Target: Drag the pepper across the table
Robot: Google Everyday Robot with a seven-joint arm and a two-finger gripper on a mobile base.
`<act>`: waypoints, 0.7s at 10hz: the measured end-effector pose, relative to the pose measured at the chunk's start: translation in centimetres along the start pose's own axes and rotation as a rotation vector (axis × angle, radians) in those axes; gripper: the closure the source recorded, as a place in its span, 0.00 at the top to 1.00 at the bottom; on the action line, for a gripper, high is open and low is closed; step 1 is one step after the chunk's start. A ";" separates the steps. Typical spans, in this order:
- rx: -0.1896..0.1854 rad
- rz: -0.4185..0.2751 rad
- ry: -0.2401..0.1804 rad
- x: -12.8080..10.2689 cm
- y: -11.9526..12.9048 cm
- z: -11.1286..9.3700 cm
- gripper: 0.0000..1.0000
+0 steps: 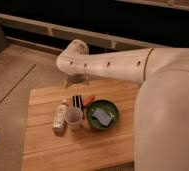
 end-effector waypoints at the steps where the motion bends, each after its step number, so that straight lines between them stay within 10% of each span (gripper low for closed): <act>1: 0.011 0.032 -0.002 -0.1 -1.0 0.5 0.65; 4: 0.056 0.168 -0.020 -0.7 -7.9 5.0 0.65; 7: 0.044 0.117 0.012 -0.3 -9.2 9.9 0.65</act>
